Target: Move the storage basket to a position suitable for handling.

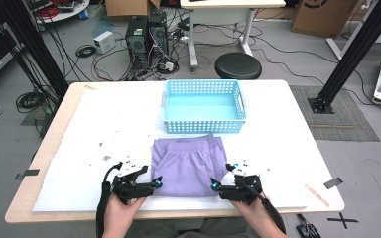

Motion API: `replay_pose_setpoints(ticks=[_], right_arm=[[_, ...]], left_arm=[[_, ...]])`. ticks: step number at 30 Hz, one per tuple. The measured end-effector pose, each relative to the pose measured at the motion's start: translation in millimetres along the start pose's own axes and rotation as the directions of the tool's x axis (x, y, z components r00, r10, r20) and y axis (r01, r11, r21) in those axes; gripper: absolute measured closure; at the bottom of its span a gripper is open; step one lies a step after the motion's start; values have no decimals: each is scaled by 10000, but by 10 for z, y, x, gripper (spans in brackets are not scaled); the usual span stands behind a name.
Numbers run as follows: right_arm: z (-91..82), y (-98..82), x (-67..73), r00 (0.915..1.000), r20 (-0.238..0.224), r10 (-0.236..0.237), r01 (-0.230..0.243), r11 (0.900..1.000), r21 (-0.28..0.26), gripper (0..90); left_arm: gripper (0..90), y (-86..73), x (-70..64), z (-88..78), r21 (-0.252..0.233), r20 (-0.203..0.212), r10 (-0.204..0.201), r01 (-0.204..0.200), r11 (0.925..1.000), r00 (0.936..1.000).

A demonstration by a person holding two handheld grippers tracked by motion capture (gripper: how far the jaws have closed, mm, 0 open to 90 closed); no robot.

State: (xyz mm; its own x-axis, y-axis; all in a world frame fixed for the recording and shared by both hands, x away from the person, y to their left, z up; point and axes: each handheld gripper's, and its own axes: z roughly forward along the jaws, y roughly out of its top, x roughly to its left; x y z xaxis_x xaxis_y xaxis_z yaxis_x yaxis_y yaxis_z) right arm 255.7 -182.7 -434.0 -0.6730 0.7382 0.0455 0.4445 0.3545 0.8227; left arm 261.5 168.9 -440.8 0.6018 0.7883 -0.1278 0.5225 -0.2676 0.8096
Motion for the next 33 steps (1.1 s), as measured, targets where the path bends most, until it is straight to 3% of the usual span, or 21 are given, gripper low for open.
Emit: replay_pose_setpoints(ticks=[5, 8, 9, 11, 13, 16, 19, 20, 24, 29, 33], right_arm=[[23, -21, -21, 9998, 209, 67, -73, 9994, 333, 267], [110, -4, -135, 9971, 203, 732, -748, 9925, 962, 212], [110, -4, -135, 9971, 203, 732, -748, 9925, 962, 212], [188, -14, -138, 9963, 86, 858, -860, 9831, 1618, 212], [225, 4, -146, 9946, -44, 1039, -1012, 9764, 1910, 212], [259, 26, -139, 9939, 67, 1103, -1094, 9736, 2004, 219], [271, 38, -111, 9959, 387, 815, -877, 9752, 2033, 343], [265, 41, -117, 9967, 283, 767, -807, 9779, 1930, 478], [282, 53, -132, 9981, 82, 603, -608, 9801, 1887, 653], [284, 55, -147, 9985, -106, 534, -505, 9808, 1886, 769], [284, 52, -134, 9991, -191, 369, -327, 9821, 1854, 814]], left_arm=[[325, -23, 20, 49, 464, -33, -236, 237, 9986, 9997], [325, -21, 53, 93, 691, 23, -490, 488, 9964, 9988], [324, -21, 53, 93, 691, 23, -490, 488, 9964, 9988], [324, -16, 45, 116, 712, -36, -506, 507, 9962, 9987], [324, -10, 49, 123, 711, -8, -582, 581, 9958, 9983], [337, 4, 43, 151, 648, 28, -590, 587, 9962, 9983], [415, 28, 23, 190, 666, -54, -445, 447, 9968, 9990], [449, 31, 16, 203, 603, -111, -454, 460, 9971, 9989], [572, 45, 20, 221, 616, -125, -411, 418, 9972, 9991], [689, 42, 49, 211, 566, -185, -537, 547, 9969, 9984], [802, 35, 22, 196, 551, -274, -343, 358, 9978, 9990]])
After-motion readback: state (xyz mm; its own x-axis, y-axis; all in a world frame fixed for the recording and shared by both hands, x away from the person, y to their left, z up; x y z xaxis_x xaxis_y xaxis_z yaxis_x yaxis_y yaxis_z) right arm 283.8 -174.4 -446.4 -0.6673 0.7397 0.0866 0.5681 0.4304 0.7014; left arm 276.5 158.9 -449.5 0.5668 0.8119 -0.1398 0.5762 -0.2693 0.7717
